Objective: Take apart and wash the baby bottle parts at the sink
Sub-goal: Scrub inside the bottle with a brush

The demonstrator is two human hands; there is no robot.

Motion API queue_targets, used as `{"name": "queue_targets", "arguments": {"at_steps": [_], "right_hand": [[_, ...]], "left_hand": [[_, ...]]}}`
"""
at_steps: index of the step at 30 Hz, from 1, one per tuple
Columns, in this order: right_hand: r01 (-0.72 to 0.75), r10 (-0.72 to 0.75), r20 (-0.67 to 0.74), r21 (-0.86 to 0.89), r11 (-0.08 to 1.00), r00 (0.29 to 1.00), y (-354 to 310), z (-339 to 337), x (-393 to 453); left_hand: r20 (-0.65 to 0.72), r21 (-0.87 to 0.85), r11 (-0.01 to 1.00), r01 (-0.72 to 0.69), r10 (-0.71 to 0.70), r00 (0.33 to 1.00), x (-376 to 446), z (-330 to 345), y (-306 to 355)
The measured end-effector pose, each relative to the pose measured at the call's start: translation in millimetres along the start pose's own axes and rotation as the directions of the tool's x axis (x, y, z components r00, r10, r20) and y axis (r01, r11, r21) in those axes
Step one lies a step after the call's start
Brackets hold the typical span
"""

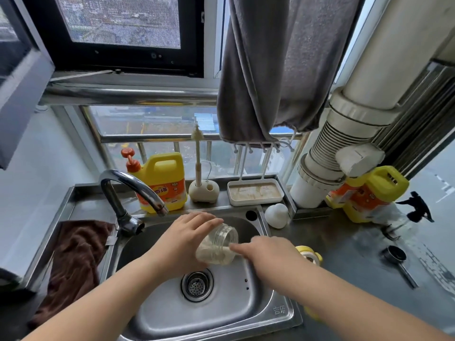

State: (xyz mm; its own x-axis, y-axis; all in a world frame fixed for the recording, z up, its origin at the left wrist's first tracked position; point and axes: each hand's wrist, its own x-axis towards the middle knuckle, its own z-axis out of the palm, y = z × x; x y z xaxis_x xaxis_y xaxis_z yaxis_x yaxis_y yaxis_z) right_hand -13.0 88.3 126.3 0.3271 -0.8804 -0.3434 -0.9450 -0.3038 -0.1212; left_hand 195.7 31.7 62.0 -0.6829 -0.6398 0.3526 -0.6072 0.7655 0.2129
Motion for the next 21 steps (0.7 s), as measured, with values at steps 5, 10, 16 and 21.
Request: {"name": "queue_targets", "arguments": {"at_steps": [5,10,16,21], "right_hand": [[0.099,-0.266,-0.403,-0.389,0.916,0.876,9,12,2],[0.055,-0.144,-0.302,-0.283,0.957,0.943,1,9,7],[-0.016,-0.012,0.058,0.455,0.890,0.998,-3,6,13],[-0.271,-0.168,0.357,0.881,0.388,0.919,9,-2,7]], "left_hand": [[0.074,-0.142,0.962,0.235,-0.226,0.971,-3,-8,-3],[-0.012,-0.106,0.985,0.133,-0.135,0.991,-3,-12,2],[-0.092,0.082,0.996,-0.031,0.038,0.995,-3,-12,-1],[-0.121,0.096,0.995,-0.037,0.048,0.992,-8,-13,-1]]}}
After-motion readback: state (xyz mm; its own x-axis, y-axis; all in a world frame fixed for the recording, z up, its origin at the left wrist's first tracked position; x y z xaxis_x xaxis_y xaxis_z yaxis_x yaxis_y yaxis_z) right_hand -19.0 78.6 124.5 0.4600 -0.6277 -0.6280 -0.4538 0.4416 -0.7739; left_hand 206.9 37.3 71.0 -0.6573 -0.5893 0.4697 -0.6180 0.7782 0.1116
